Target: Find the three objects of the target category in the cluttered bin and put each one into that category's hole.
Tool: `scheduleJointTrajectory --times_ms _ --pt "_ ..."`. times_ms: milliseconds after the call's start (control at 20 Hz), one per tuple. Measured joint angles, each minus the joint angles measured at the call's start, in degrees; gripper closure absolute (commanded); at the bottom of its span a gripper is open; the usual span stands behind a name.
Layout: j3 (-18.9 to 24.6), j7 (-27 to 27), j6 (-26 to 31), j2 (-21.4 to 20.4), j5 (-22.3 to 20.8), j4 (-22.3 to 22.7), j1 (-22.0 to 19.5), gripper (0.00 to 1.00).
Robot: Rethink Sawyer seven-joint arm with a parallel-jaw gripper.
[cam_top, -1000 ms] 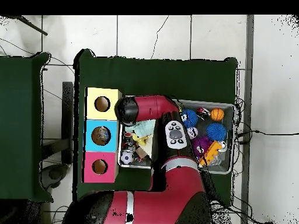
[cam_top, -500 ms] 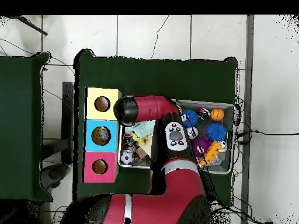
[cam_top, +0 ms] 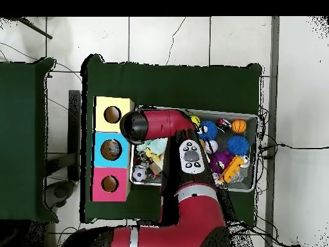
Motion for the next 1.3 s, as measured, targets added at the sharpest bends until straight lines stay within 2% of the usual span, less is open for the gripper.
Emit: scheduleJointTrajectory --times_ms 850,1300 --pt "-0.5 0.0 0.0 -1.1 1.9 0.8 0.3 1.00" --pt "-0.5 0.0 0.8 -3.2 3.5 1.1 0.3 1.00"
